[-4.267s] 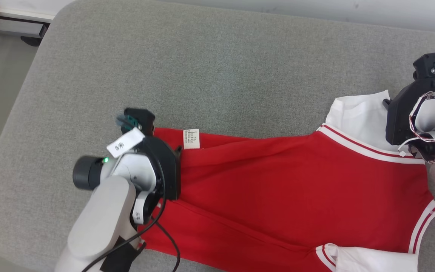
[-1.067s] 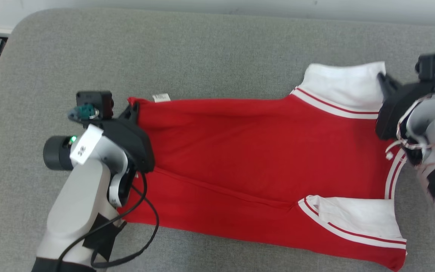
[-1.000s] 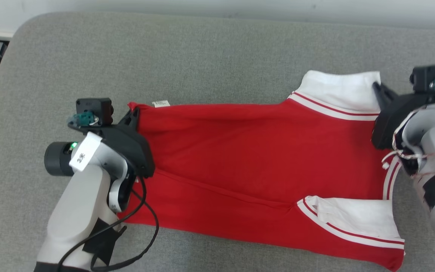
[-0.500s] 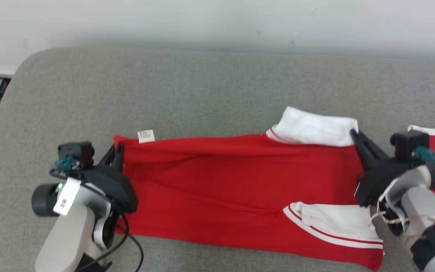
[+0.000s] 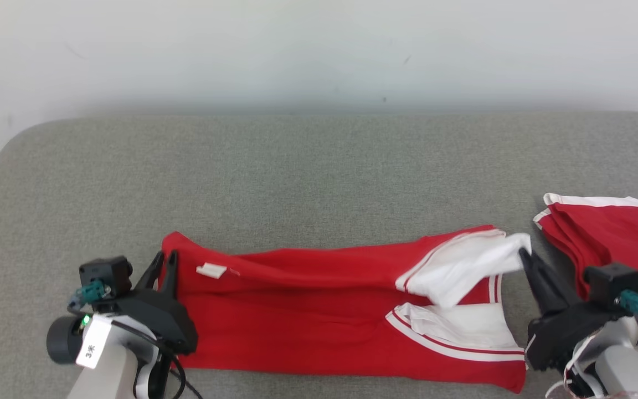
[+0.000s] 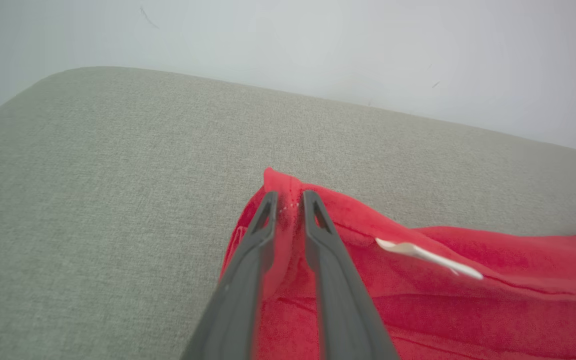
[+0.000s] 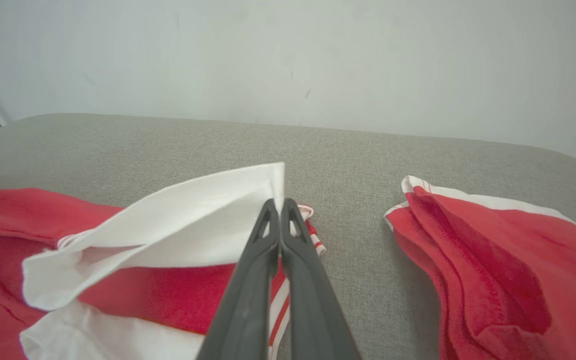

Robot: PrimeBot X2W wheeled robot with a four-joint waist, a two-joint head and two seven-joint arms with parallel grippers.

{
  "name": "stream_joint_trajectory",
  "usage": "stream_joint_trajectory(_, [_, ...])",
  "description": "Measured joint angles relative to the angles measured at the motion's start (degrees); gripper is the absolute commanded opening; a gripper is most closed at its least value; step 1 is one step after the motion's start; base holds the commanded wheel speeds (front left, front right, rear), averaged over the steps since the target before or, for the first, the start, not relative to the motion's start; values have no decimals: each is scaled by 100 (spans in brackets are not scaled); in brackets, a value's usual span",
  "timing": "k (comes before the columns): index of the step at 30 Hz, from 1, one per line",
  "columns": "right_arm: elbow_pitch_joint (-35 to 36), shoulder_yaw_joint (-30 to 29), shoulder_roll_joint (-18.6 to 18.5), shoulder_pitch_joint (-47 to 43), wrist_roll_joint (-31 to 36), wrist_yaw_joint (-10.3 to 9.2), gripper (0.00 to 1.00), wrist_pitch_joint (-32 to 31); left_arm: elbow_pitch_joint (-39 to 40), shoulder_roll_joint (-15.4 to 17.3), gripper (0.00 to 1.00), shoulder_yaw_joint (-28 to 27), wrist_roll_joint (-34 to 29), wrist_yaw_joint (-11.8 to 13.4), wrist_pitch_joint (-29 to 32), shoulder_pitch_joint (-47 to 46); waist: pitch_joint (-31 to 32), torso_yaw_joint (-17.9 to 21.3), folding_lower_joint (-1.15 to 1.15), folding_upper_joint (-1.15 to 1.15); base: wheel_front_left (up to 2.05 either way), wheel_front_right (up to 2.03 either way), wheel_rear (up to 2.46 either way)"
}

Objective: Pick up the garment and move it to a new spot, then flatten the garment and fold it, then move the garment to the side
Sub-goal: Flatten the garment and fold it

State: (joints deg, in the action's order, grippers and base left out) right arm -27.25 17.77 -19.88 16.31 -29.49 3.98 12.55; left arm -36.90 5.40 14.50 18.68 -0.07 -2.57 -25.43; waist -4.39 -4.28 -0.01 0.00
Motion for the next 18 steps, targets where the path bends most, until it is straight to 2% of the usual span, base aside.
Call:
stream_joint_trajectory(7, [491, -4, -47, -513, -169, -70, 0, -197, -159, 33, 32, 0, 2, 4, -52, 190, 150, 102, 1, 0, 0, 0, 0])
stream_joint_trajectory(13, [987, -15, -48, -817, -231, -208, 0, -375, -268, 102, 33, -122, 1, 249, -75, 318, 196, 150, 1, 0, 0, 0, 0])
stream_joint_trajectory(18, [1271, -68, -105, -912, -281, -305, 0, -559, -292, 94, 31, -123, 1, 266, -105, 316, 193, 147, 1, 0, 0, 0, 0])
